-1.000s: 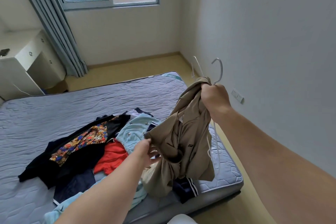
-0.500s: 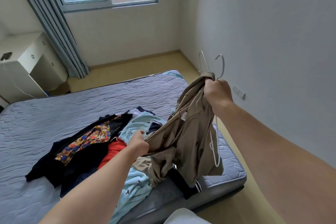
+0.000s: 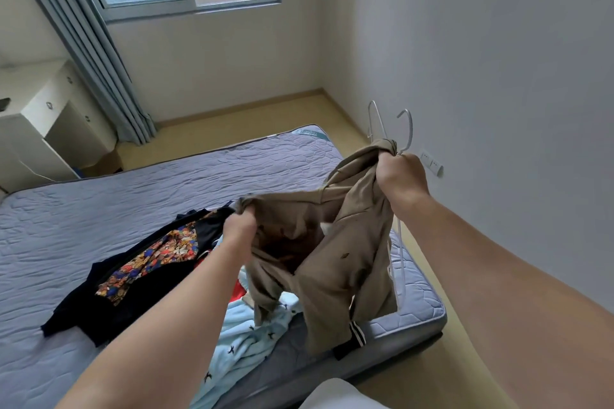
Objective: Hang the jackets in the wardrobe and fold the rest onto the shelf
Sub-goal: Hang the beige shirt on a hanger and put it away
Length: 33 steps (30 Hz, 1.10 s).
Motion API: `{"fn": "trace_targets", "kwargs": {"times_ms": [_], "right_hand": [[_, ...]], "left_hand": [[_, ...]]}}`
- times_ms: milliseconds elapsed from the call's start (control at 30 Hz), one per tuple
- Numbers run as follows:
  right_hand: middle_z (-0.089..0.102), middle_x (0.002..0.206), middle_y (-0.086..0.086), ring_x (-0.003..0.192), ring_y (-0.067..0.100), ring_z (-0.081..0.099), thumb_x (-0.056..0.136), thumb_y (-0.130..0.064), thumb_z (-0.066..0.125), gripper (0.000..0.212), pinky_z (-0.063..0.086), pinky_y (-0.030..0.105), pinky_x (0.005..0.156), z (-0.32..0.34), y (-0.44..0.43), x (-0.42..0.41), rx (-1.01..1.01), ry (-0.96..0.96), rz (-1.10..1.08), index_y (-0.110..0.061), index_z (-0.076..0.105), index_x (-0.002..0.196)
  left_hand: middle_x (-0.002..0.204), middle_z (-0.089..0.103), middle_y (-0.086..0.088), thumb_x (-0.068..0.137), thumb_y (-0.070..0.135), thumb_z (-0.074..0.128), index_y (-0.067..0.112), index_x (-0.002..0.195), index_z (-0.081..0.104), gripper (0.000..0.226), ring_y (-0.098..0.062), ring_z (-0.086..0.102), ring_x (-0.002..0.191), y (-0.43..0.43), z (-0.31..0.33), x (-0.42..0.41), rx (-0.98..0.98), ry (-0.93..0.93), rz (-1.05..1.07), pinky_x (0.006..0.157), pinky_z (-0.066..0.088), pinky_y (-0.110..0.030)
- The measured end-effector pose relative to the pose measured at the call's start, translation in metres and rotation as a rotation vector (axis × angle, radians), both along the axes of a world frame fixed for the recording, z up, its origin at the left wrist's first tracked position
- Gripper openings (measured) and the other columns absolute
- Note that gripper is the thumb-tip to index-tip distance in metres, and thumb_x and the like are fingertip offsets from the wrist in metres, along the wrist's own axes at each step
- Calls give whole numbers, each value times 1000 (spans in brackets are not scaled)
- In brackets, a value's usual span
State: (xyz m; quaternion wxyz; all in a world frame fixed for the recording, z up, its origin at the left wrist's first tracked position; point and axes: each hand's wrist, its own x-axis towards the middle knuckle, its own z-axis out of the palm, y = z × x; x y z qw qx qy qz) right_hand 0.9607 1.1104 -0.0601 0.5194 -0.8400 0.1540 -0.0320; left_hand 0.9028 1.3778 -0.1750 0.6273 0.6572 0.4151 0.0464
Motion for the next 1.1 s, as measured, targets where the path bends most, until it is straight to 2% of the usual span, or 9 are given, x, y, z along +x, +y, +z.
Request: {"fn": "trace_targets", "kwargs": {"times_ms": [67, 133, 233, 367, 500, 733, 900, 967, 1100], "right_hand": [[69, 107, 10, 97, 35, 62, 74, -41, 40, 31, 52, 45, 90, -1, -7, 0, -4, -3, -9, -16, 58, 80], [70, 111, 13, 100, 36, 62, 72, -40, 40, 38, 52, 46, 93, -2, -13, 1, -14, -3, -17, -16, 63, 92], [69, 114, 15, 103, 37, 62, 73, -41, 42, 41, 52, 48, 95, -7, -18, 0, -27, 18, -11, -16, 63, 98], [68, 113, 13, 100, 36, 62, 78, -41, 47, 36, 52, 47, 93, -19, -20, -4, -42, 66, 0, -16, 62, 98], [68, 110, 13, 97, 34, 61, 80, -38, 49, 29, 51, 41, 89, -31, -22, -5, -90, 114, 18, -15, 60, 94], [68, 96, 10, 88, 34, 62, 79, -30, 56, 25, 50, 36, 75, -43, -29, -4, -144, 190, 41, -11, 66, 92], [58, 88, 13, 76, 29, 53, 83, -17, 58, 17, 49, 33, 65, -52, -30, -2, -212, 306, 87, -4, 55, 93], [60, 102, 19, 89, 32, 58, 88, -26, 57, 27, 53, 37, 79, -58, -28, -3, -182, 289, 92, -3, 57, 102], [62, 97, 14, 90, 33, 59, 100, -58, 34, 55, 45, 36, 78, -62, -21, -8, -216, 202, 111, -11, 63, 98]], "left_hand": [[70, 61, -3, 94, 44, 61, 11, 79, 62, 37, -26, 57, 72, 4, 22, 13, 366, -28, -118, 62, 41, -32], [64, 63, 0, 87, 42, 67, 13, 70, 67, 34, -25, 60, 69, 4, 46, 22, 443, -94, -187, 58, 42, -31], [63, 72, 5, 71, 36, 74, 20, 67, 76, 16, -12, 66, 61, -2, 74, 27, 314, -166, -297, 58, 52, -24], [79, 76, -10, 63, 22, 80, 18, 64, 78, 4, -21, 72, 65, -10, 88, 27, -32, -168, -458, 63, 60, -30], [78, 76, -11, 79, 16, 78, 17, 63, 76, 16, -22, 71, 64, -12, 84, 28, -18, -175, -449, 57, 57, -26], [97, 74, -23, 88, 5, 63, 2, 104, 71, 18, -33, 72, 82, -12, 77, 23, -201, -194, -414, 76, 59, -40], [95, 75, -18, 94, 1, 58, 8, 104, 73, 19, -30, 72, 82, -22, 77, 26, -197, -306, -358, 81, 60, -40], [89, 76, -14, 94, -2, 57, 10, 99, 75, 22, -26, 73, 78, -27, 77, 27, -165, -332, -358, 73, 61, -36], [70, 75, -3, 96, 2, 55, 17, 88, 73, 25, -16, 71, 61, -33, 71, 31, -37, -340, -286, 54, 57, -26]]}}
